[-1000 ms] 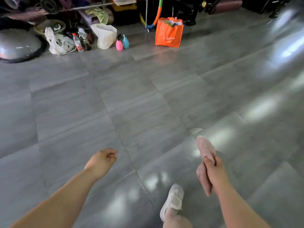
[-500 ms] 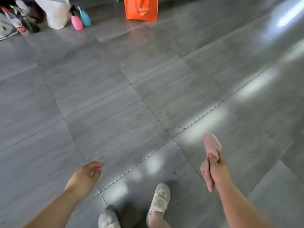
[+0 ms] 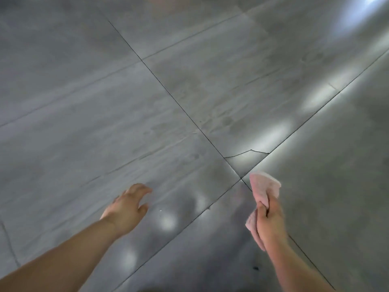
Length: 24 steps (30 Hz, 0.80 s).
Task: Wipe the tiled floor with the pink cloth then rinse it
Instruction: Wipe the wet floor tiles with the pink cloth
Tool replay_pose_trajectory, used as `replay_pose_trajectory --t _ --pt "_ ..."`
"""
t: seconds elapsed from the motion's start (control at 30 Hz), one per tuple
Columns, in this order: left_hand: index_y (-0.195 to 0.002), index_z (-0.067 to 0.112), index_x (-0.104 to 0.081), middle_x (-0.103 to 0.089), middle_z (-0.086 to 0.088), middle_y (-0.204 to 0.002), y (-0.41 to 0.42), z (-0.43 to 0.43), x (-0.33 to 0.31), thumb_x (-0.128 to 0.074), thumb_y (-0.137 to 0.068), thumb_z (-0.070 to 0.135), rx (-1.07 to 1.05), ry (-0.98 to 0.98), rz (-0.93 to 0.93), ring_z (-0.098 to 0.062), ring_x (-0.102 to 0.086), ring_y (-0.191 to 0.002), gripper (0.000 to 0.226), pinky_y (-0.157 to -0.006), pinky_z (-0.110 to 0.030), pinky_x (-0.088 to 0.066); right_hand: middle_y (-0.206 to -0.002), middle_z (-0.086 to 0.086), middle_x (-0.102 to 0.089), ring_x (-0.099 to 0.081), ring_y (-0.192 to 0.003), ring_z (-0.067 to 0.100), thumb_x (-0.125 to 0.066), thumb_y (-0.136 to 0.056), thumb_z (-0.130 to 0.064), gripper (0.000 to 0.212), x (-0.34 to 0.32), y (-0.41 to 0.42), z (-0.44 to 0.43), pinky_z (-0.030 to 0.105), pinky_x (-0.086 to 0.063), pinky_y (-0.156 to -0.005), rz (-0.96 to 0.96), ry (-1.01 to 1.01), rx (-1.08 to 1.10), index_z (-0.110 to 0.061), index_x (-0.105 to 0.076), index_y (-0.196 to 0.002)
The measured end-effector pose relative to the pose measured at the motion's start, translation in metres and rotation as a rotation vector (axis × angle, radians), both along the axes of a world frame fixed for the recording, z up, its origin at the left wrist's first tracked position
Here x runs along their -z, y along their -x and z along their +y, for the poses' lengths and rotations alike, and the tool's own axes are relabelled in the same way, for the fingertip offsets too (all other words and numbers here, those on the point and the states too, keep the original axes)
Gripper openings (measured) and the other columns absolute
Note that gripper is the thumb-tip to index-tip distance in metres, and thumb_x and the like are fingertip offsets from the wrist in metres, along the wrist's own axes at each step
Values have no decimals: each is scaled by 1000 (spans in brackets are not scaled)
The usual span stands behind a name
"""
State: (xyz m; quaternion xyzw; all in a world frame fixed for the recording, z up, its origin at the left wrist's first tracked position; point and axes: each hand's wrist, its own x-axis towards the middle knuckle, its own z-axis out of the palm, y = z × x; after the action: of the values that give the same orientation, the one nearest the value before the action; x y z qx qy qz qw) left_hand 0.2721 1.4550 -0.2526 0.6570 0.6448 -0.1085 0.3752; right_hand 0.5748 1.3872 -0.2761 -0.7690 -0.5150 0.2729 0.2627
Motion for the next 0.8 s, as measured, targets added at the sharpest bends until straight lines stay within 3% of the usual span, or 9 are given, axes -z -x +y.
replay_pose_trajectory --t 0.1,0.2,0.27,0.33,0.4,0.53,0.63,0.7,0.8 --pt "-144 29 -1 4 4 -156 2 22 61 -41 -93 36 4 -40 112 -20 -6 -145 65 -117 -35 -13 -127 11 -58 -43 -116 23 -30 -96 -29 33 78 43 4 35 -51 -89 -229 66 -265 -26 -44 -126" --pt "-143 27 11 19 0 -155 9 26 93 -42 -87 53 43 -26 228 -21 12 -144 82 -118 -37 -3 -135 13 -41 -35 -122 32 -44 -74 -39 53 109 66 16 39 -20 -109 -430 65 -613 -23 -44 -124" --pt "-142 25 14 23 -2 -153 12 22 99 -44 -82 59 85 -4 271 -21 17 -143 90 -118 -37 0 -138 10 -35 -33 -125 31 -42 -75 -35 52 113 49 40 39 -9 -111 -531 36 -737 -23 -42 -125" --pt "-142 25 16 24 -2 -153 12 21 101 -47 -81 60 90 -9 274 -21 19 -143 95 -118 -37 1 -140 12 -37 -35 -127 33 -38 -77 -34 53 115 25 65 40 -8 -111 -629 94 -705 -21 -41 -129" --pt "-142 24 18 24 -2 -153 14 20 104 -48 -79 61 89 -21 268 -21 18 -143 98 -117 -37 1 -141 21 -42 -39 -130 39 -30 -78 -37 60 117 7 91 43 -13 -113 -633 144 -485 -15 -41 -134" --pt "-133 19 25 28 8 -148 21 19 110 -34 -55 84 62 -51 200 -11 21 -139 117 -114 -35 2 -156 17 -10 -6 -145 31 -25 -95 -33 55 110 -17 129 39 0 -116 -527 346 -11 -18 -18 -148" --pt "-122 18 31 34 12 -137 25 20 108 -19 -46 83 87 -54 182 -9 23 -137 112 -114 -35 2 -158 11 2 2 -145 29 -33 -98 -25 58 101 -3 149 43 -4 -116 -476 408 156 -22 -7 -149" --pt "-120 16 33 37 10 -134 29 22 102 -32 -54 81 137 -21 190 -8 25 -135 113 -117 -34 0 -157 16 -1 -2 -144 33 -35 -97 -21 57 105 30 150 46 -9 -116 -500 400 78 -20 -11 -149" --pt "-121 13 32 38 11 -132 45 23 96 -20 -35 78 158 -11 131 1 26 -124 120 -115 -26 1 -140 26 -42 -42 -128 43 -44 -84 -16 51 115 97 124 52 -35 -104 -589 60 -320 -13 -39 -134"
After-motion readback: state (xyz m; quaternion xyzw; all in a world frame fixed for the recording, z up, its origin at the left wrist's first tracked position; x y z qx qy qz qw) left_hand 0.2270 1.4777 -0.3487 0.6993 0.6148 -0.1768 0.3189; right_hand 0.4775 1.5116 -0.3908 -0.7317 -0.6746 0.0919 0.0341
